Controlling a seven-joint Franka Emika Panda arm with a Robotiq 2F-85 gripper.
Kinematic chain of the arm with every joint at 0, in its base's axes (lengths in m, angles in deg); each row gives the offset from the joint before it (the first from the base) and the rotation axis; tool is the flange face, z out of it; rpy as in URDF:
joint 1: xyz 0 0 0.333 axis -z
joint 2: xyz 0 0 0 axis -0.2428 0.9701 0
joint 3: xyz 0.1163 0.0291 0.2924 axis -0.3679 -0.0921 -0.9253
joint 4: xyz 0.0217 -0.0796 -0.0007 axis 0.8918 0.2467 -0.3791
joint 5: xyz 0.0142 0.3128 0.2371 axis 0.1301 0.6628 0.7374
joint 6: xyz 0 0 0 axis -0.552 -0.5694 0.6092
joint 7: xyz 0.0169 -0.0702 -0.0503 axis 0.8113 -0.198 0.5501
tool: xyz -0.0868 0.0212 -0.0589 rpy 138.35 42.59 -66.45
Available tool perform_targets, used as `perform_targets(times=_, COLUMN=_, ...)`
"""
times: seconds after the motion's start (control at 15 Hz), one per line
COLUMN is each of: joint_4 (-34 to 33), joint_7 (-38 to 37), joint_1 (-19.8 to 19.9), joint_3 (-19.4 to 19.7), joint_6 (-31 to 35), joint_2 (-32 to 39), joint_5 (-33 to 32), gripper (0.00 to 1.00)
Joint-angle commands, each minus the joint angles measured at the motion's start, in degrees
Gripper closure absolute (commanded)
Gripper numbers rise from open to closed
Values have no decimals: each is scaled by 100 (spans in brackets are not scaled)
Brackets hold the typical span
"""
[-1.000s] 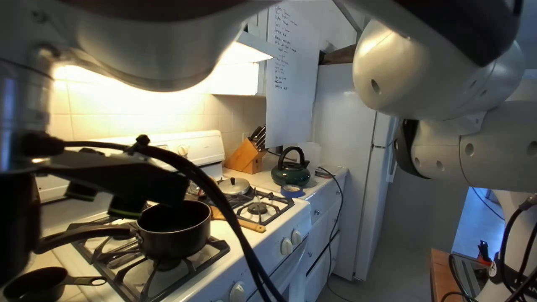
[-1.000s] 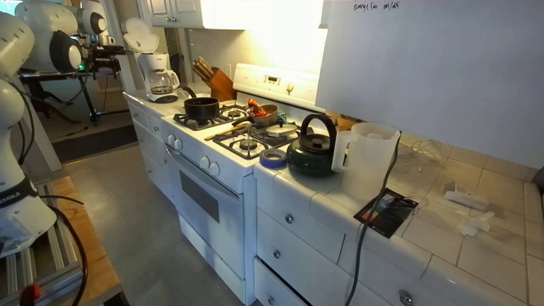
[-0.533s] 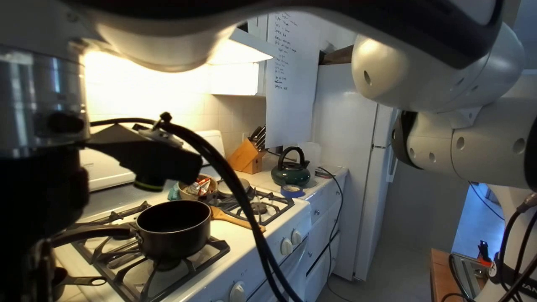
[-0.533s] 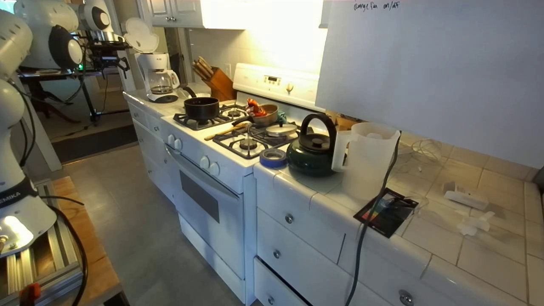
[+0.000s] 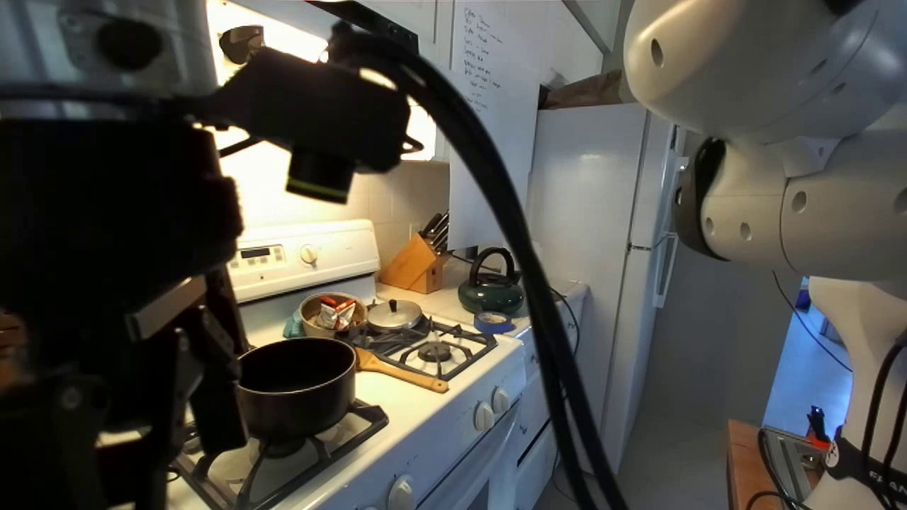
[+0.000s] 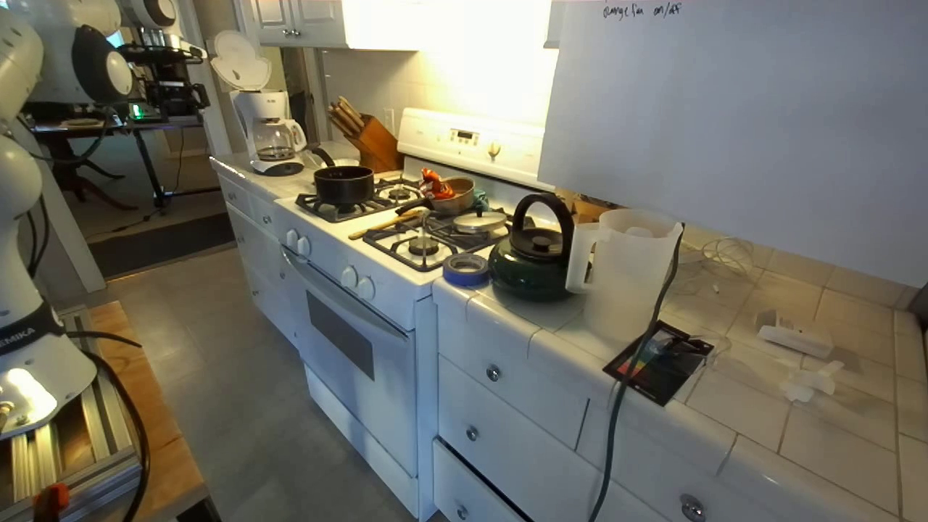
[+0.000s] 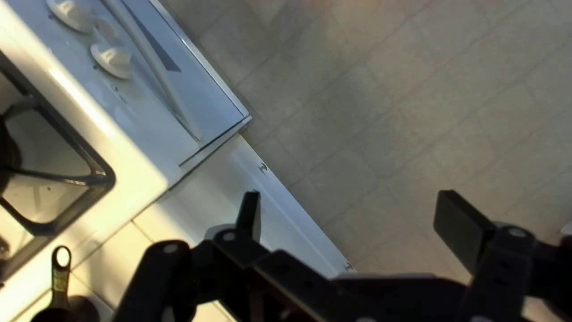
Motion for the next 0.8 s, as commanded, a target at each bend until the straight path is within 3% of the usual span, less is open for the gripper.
perform_targets(times=0.0, joint_4=73, joint_7=-1125, joint_1=-20, joint_3=38, joint_6=-567, joint_2=-245, joint_5=132, gripper=0)
perform_targets(times=0.4, joint_4=76, joint_7=-2826, joint_1=-70, joint_3=113, joint_6=-1378, joint_2=-459, joint_5=182, gripper=0)
perform_targets(times=0.73, joint_4=16, joint_7=-1958, joint_1=-164, joint_3=160, joint_6=-1655, joint_2=-640, joint_5=-143, gripper=0)
